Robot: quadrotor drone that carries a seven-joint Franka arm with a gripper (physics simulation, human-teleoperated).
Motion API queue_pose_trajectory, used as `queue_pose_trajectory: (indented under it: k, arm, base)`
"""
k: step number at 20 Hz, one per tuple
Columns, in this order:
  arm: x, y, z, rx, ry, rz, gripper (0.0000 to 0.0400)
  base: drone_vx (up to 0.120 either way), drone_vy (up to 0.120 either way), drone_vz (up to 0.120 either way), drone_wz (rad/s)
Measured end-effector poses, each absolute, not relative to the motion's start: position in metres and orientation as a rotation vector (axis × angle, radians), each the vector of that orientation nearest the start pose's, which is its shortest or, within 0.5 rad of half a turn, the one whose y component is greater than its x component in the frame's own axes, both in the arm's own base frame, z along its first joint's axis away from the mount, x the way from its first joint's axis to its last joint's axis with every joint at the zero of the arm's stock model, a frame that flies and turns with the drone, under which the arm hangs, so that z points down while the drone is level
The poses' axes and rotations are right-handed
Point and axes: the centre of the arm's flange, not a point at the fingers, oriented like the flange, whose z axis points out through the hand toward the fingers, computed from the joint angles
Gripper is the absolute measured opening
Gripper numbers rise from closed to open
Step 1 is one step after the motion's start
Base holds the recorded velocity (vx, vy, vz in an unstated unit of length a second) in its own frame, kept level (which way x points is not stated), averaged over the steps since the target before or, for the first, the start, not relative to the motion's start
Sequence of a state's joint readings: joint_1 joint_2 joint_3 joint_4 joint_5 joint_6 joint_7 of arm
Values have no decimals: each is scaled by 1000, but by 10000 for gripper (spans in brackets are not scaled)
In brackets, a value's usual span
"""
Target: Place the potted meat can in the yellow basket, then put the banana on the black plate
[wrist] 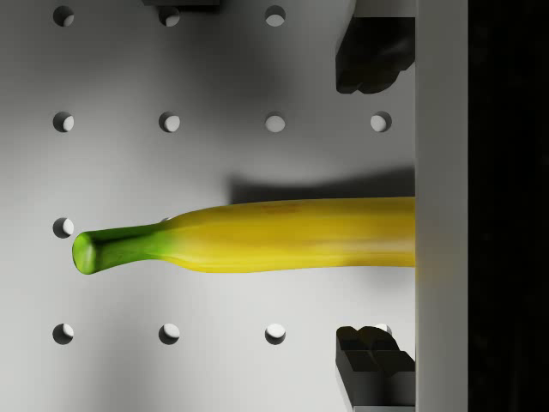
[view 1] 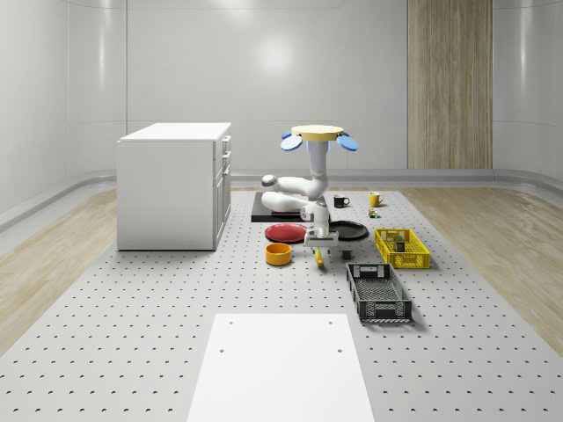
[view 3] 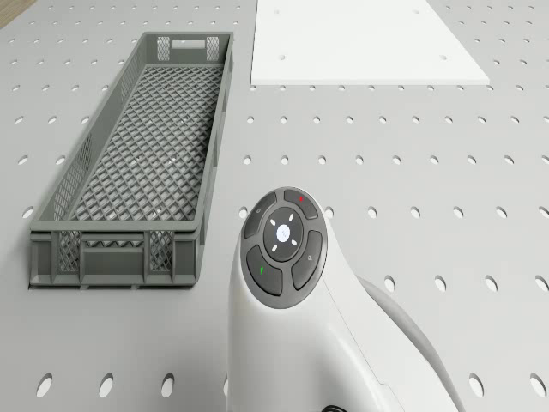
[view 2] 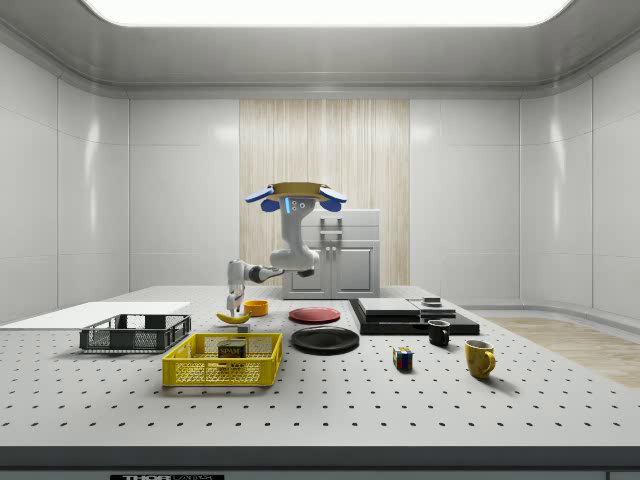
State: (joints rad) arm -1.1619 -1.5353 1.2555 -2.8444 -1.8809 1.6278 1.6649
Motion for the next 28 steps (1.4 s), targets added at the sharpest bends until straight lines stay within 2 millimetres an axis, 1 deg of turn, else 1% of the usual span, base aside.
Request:
queue_pose_trajectory:
  k: [5,11,15,23,24,25,26,28]
  arm:
    - [307,8,539,1,-2,786,400]
    - [307,21,551,1,-2,786,400]
    - [308,25,561,1,-2,786,400]
    - [317,27,569,1,-2,786,400]
    - [317,28,569,1,-2,786,345]
    - [318,28,570,1,-2,786,302]
    - [318,28,570,1,-2,786,268]
    - [318,28,570,1,-2,786,222]
  base:
    - [0,0,0,0]
    - [0,0,0,0]
    - [0,0,0,0]
    - [0,0,0,0]
    - [0,0,0,0]
    - [0,0,0,0]
    - [0,0,0,0]
    - [0,0,0,0]
